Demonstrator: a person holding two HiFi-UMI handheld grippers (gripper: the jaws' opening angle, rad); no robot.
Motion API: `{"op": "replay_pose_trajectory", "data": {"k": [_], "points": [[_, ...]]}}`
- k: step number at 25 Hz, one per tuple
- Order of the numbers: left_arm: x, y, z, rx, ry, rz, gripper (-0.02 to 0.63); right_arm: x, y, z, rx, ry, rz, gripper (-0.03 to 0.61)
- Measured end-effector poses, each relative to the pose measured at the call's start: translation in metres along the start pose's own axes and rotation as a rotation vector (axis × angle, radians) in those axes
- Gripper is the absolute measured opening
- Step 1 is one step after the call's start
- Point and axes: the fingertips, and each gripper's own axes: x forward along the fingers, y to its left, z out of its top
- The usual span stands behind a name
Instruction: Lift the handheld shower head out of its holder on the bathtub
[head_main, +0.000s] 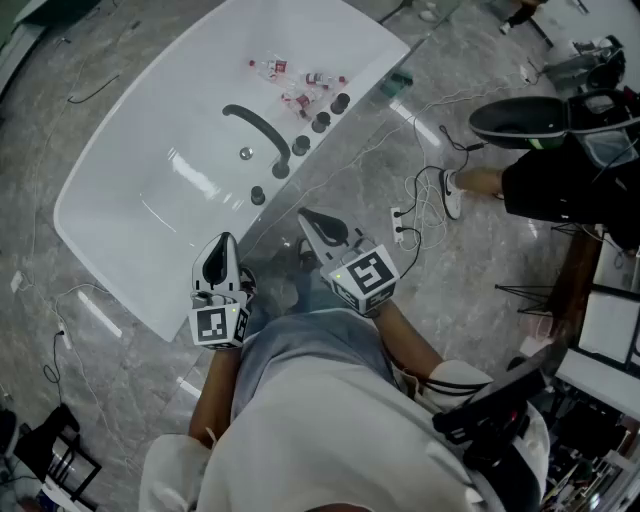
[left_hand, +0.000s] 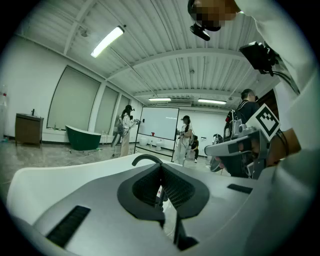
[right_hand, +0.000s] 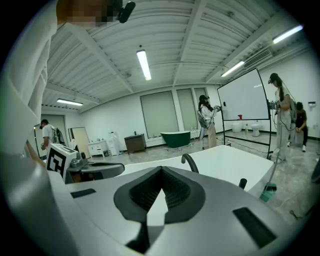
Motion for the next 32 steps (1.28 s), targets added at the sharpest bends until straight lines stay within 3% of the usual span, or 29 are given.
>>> {"op": "replay_pose_trajectory", "data": {"k": [5,10,15,21,23,26,32], "points": [[0.059,-0.037,-0.005,0.000,-0.059,0.026,0.017,0.005,-0.041,0.001,-0.180,-0.043,0.107,0.015],[0.100,-0.046,-0.030,-0.019,-0.090,0.086,0.017,0.016,-0.066,-0.022,-0.168,-0.058,0.196,0.015],[0.127,-0.022,-0.070,-0.004,-0.083,0.151,0.018,0.056,-0.088,-0.063,-0.172,-0.087,0.224,0.017],[0.149,0.008,-0.130,-0.036,-0.074,0.218,0.018,0.131,-0.115,-0.160,-0.160,-0.019,0.210,0.023],[0.154,0.017,-0.147,-0.052,-0.079,0.243,0.018,0.160,-0.124,-0.194,-0.148,0.007,0.193,0.158],[0.160,0.032,-0.168,-0.064,-0.088,0.278,0.020,0.199,-0.129,-0.243,-0.141,0.043,0.195,0.183],[0.194,0.065,-0.223,-0.098,-0.077,0.292,0.020,0.261,-0.128,-0.315,-0.242,0.108,0.223,0.201]]}}
